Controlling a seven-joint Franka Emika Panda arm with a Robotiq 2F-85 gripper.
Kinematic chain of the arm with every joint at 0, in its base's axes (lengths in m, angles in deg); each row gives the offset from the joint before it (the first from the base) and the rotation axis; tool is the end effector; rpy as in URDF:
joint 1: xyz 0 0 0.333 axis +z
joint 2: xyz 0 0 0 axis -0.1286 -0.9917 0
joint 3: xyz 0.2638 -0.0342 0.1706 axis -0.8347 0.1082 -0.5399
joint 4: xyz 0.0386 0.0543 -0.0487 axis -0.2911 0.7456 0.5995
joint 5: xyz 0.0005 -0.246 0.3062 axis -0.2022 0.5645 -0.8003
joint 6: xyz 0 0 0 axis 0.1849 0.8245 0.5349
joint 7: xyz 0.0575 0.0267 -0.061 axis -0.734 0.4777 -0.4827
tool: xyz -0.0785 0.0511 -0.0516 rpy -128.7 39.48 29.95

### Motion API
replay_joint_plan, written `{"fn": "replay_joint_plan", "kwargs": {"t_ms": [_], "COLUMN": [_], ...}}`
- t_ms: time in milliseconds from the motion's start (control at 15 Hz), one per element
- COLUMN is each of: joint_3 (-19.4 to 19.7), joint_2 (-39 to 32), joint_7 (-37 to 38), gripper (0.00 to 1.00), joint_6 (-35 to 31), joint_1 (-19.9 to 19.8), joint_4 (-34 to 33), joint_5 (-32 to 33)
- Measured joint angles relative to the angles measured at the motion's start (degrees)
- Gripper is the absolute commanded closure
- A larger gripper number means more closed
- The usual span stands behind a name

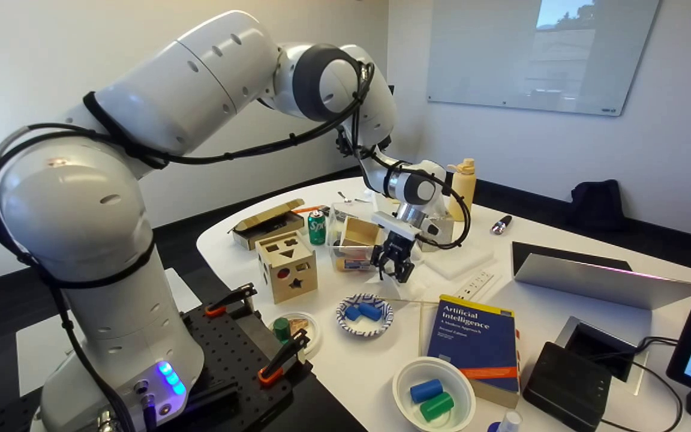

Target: Pick up a wipe and put it on the table

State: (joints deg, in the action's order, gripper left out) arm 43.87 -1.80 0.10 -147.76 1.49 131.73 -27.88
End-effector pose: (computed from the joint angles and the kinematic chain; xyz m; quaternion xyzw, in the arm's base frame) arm 0.6322 -0.0498 0.0342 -0.9636 -0.0097 0.2650 0.0342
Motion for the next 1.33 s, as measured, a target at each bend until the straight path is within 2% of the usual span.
{"fn": "replay_joint_plan", "kwargs": {"t_ms": [400,733,1067,1333], "joint_3": [0.9,2.2,2.1,1.8], "joint_2": [-1.5,-8.1,-16.2,-19.5], "joint_7": [4.7,7.1,7.1,7.1], "gripper": [1.0,1.0,1.0,1.0], "joint_6": [14.1,24.1,25.1,25.6], "joint_1": [0.4,0.4,0.5,1.1], "joint_4": [-4.3,-11.7,-19.9,-25.9], "joint_5": [-0.9,-2.3,-2.3,-2.3]}}
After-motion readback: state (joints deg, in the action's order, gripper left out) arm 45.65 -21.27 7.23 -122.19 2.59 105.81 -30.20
